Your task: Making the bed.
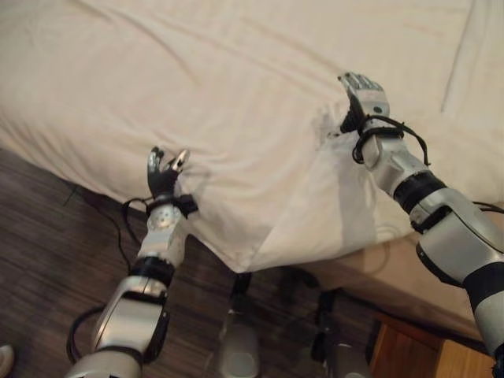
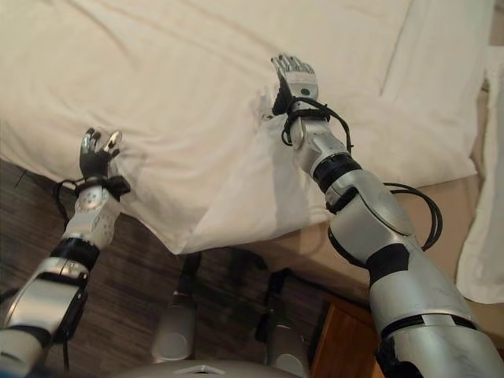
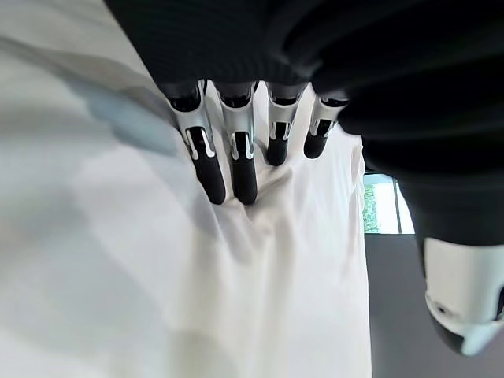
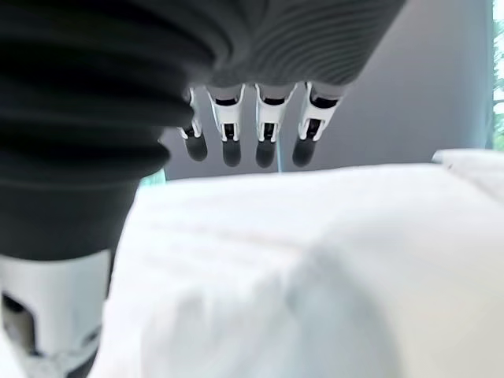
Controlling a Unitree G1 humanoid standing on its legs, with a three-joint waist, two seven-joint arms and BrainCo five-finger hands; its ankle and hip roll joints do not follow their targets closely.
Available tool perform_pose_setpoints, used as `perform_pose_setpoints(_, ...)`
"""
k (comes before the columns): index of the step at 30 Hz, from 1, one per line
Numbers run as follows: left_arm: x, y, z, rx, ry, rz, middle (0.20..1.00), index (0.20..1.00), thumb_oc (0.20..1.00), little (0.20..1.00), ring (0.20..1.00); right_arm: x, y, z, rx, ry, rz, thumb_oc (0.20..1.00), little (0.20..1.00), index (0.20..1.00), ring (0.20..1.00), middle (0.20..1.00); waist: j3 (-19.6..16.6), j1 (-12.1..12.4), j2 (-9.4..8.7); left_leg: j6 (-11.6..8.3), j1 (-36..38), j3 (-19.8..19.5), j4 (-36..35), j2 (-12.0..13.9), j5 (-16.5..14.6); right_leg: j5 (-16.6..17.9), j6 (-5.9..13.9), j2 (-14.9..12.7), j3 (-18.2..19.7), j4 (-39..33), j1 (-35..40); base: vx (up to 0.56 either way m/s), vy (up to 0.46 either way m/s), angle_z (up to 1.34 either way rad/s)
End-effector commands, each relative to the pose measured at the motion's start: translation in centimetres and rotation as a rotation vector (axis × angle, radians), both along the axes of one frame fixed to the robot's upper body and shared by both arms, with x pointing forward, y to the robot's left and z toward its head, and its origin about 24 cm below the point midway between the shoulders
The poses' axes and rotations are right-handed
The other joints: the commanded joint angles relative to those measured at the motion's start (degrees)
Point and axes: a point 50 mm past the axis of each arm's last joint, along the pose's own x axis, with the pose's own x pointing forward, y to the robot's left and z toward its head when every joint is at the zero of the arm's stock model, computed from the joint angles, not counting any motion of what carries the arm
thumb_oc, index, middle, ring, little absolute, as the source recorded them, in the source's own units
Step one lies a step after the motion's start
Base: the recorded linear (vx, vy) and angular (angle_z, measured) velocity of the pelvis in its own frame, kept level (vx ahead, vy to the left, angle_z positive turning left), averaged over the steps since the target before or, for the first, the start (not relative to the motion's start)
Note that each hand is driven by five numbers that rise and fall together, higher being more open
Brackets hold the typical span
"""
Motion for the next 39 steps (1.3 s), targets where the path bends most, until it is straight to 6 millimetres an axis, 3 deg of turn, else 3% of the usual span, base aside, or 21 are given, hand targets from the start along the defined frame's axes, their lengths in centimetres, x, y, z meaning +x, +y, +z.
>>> perform_pose_setpoints(1,3.1,-2.1,7.0,0.085,-0.090,-0.046,1.000,1.000,1.000,1.000,1.000,0.3,-3.1,4.0,-0.060,-0.081,-0.142,0.448,0.448,0.448,0.448,0.448,2.0,-2.5,-0.90,2.66,0.3,5.7,0.2,-4.3,-3.0,-7.8,1.02,0.1,2.3,0.7,1.7,-0.06,-0.074,0.22)
perform_pose_setpoints(2,3.2,-2.1,7.2,0.085,-0.092,-0.047,1.000,1.000,1.000,1.000,1.000,0.3,-3.2,4.1,-0.059,-0.083,-0.142,0.219,0.219,0.219,0.219,0.219,2.0,-2.5,-0.90,2.65,0.2,5.6,0.2,-4.3,-3.0,-7.8,1.01,0.1,2.3,0.7,1.6,-0.04,-0.040,0.22)
perform_pose_setpoints(4,3.7,-2.6,7.7,0.099,-0.071,-0.052,1.000,1.000,1.000,1.000,1.000,0.2,-4.9,2.4,-0.046,-0.020,-0.222,0.200,0.200,0.200,0.200,0.200,1.8,-3.5,0.04,2.76,0.1,6.3,0.2,-4.4,-2.9,-7.7,1.40,0.3,3.5,0.7,0.7,-0.06,0.026,0.06)
perform_pose_setpoints(6,3.6,-2.6,7.4,0.092,-0.066,-0.051,1.000,1.000,1.000,1.000,1.000,0.2,-4.7,2.3,-0.023,-0.025,-0.212,0.200,0.200,0.200,0.200,0.200,1.6,-3.8,0.09,2.90,0.6,6.5,0.2,-4.4,-3.1,-7.8,1.38,0.4,4.0,0.7,1.0,-0.04,0.062,-0.07)
perform_pose_setpoints(9,2.4,-2.7,5.0,0.048,-0.089,-0.069,1.000,1.000,1.000,1.000,1.000,-0.1,-4.0,1.4,0.120,-0.072,-0.121,0.200,0.200,0.200,0.200,0.200,0.7,-5.4,-0.58,3.96,4.6,8.7,0.2,-4.2,-5.3,-8.1,1.43,0.2,5.8,0.7,3.2,0.00,0.119,-0.26)
perform_pose_setpoints(12,-1.3,-1.7,0.4,-0.045,-0.102,-0.069,1.000,1.000,1.000,1.000,1.000,-2.1,-4.1,1.1,0.257,-0.167,0.007,0.200,0.200,0.200,0.200,0.200,-1.4,-7.2,-1.45,5.35,8.5,11.2,0.2,-4.2,-7.9,-8.3,1.58,-0.3,7.1,0.7,5.4,0.05,0.159,-0.41)
perform_pose_setpoints(15,-6.2,-1.5,-5.4,-0.150,-0.012,-0.057,1.000,1.000,1.000,1.000,1.000,-6.4,-6.8,-3.2,0.390,-0.175,0.020,0.200,0.200,0.200,0.200,0.200,-3.9,-9.2,-1.76,6.96,13.2,13.2,0.2,-4.5,-10.7,-8.4,1.91,-1.1,8.1,0.7,8.2,0.06,0.173,-0.56)
perform_pose_setpoints(16,-6.3,-1.5,-5.5,-0.148,-0.008,-0.059,1.000,1.000,1.000,1.000,1.000,-6.5,-6.9,-3.4,0.391,-0.172,0.017,0.200,0.200,0.200,0.200,0.200,-4.1,-9.0,-1.88,6.97,13.1,13.2,0.2,-4.6,-10.5,-8.3,1.91,-1.1,8.2,0.7,8.0,0.03,0.143,-0.62)
perform_pose_setpoints(17,-8.4,-2.2,-7.8,-0.173,0.054,-0.085,1.000,1.000,1.000,1.000,1.000,-9.2,-8.6,-6.7,0.474,-0.129,-0.024,0.200,0.200,0.200,0.200,0.200,-5.2,-10.1,-2.14,7.69,15.0,14.0,0.2,-4.8,-11.4,-8.1,2.30,-1.5,8.5,0.7,9.3,0.00,0.121,-0.41)
perform_pose_setpoints(20,-10.5,-2.9,-9.8,-0.155,0.134,-0.136,1.000,1.000,1.000,1.000,1.000,-13.7,-10.5,-13.4,0.571,0.030,-0.141,0.200,0.200,0.200,0.200,0.200,-5.4,-12.5,-2.58,8.90,18.4,15.8,0.2,-5.1,-13.1,-6.9,3.42,-1.7,9.4,0.7,11.4,-0.05,0.110,-0.09)
perform_pose_setpoints(21,-10.6,-2.9,-9.8,-0.154,0.135,-0.137,1.000,1.000,1.000,1.000,1.000,-13.8,-10.5,-13.4,0.572,0.031,-0.142,0.200,0.200,0.200,0.200,0.200,-5.5,-12.4,-2.70,8.90,18.2,15.8,0.2,-5.2,-12.8,-6.7,3.39,-1.7,9.5,0.7,11.2,-0.07,0.040,-0.26)
perform_pose_setpoints(22,-11.2,-3.3,-10.3,-0.149,0.157,-0.163,1.000,1.000,1.000,1.000,1.000,-15.3,-10.4,-16.5,0.614,0.133,-0.187,0.200,0.200,0.200,0.200,0.200,-5.1,-13.5,-2.62,9.37,19.1,16.5,0.2,-5.0,-13.0,-6.2,3.58,-1.5,10.0,2.1,11.7,-0.10,0.025,-0.48)
perform_pose_setpoints(23,-11.3,-3.4,-10.4,-0.144,0.164,-0.163,1.000,1.000,1.000,1.000,1.000,-16.0,-10.1,-18.1,0.641,0.190,-0.208,0.200,0.200,0.200,0.200,0.200,-4.7,-13.7,-2.58,9.63,19.6,17.1,0.2,-4.8,-13.1,-6.9,3.48,-1.2,10.5,3.9,11.4,-0.13,0.045,-0.51)
perform_pose_setpoints(24,-11.4,-3.4,-10.4,-0.141,0.164,-0.169,1.000,1.000,1.000,1.000,1.000,-16.8,-9.9,-19.8,0.685,0.256,-0.227,0.373,0.373,0.373,0.373,0.373,-4.2,-13.9,-2.28,9.93,20.2,17.6,0.2,-4.6,-13.3,-7.9,3.11,-0.8,10.6,5.4,11.6,-0.13,0.024,-0.64)
perform_pose_setpoints(25,-11.6,-3.4,-10.6,-0.143,0.172,-0.173,1.000,1.000,1.000,1.000,1.000,-17.5,-9.7,-21.3,0.725,0.317,-0.249,1.000,1.000,1.000,1.000,1.000,-4.1,-13.8,-2.09,10.02,20.4,18.5,0.2,-4.5,-13.1,-8.4,2.67,-0.6,10.5,6.8,11.5,-0.10,0.020,-0.47)
perform_pose_setpoints(30,-12.5,-3.8,-11.8,-0.197,0.203,-0.168,1.000,1.000,1.000,1.000,1.000,-21.9,-9.0,-28.7,0.914,0.598,-0.439,1.000,1.000,1.000,1.000,1.000,-5.6,-13.4,-1.63,10.03,20.8,20.4,0.2,-5.2,-12.8,-9.8,1.31,-1.2,8.8,4.2,14.9,-0.02,0.012,-0.51)
perform_pose_setpoints(31,-12.5,-3.8,-11.8,-0.196,0.203,-0.168,1.000,1.000,1.000,1.000,1.000,-21.9,-9.0,-28.7,0.914,0.597,-0.438,1.000,1.000,1.000,1.000,1.000,-5.6,-13.3,-1.66,10.03,20.8,20.5,0.2,-5.3,-12.8,-9.8,1.32,-1.2,8.9,4.1,15.0,0.08,-0.050,-0.11)
perform_pose_setpoints(32,-12.5,-4.3,-12.4,-0.210,0.217,-0.175,1.000,1.000,1.000,1.000,1.000,-25.1,-9.1,-32.6,0.878,0.801,-0.583,1.000,1.000,1.000,1.000,1.000,-6.1,-13.1,-1.29,9.79,21.8,20.9,0.2,-5.1,-13.1,-9.3,1.32,-1.0,9.0,1.7,16.3,0.07,-0.077,-0.29)
perform_pose_setpoints(34,-12.4,-4.7,-12.8,-0.232,0.229,-0.184,1.000,1.000,1.000,1.000,1.000,-28.5,-9.9,-35.2,0.822,0.962,-0.749,1.000,1.000,1.000,1.000,1.000,-6.5,-12.9,-0.73,9.53,22.2,20.8,0.2,-4.9,-13.1,-9.4,1.17,-1.0,8.9,0.7,16.9,0.08,-0.086,-0.25)
perform_pose_setpoints(36,-12.3,-4.2,-12.7,-0.261,0.223,-0.163,1.000,1.000,1.000,1.000,1.000,-31.1,-11.5,-36.1,0.777,1.054,-0.904,1.000,1.000,1.000,1.000,1.000,-7.0,-12.8,-0.25,9.19,22.1,20.5,0.2,-4.6,-12.7,-9.6,1.01,-1.0,8.5,0.7,17.0,0.06,-0.068,0.09)
perform_pose_setpoints(39,-12.3,-3.2,-12.2,-0.280,0.194,-0.121,1.000,1.000,1.000,1.000,1.000,-32.0,-14.6,-35.4,0.783,1.004,-1.050,1.000,1.000,1.000,1.000,1.000,-7.4,-13.1,0.47,8.67,22.2,20.3,0.2,-4.2,-12.5,-9.9,1.02,-1.1,7.7,0.7,17.3,0.04,-0.043,0.02)
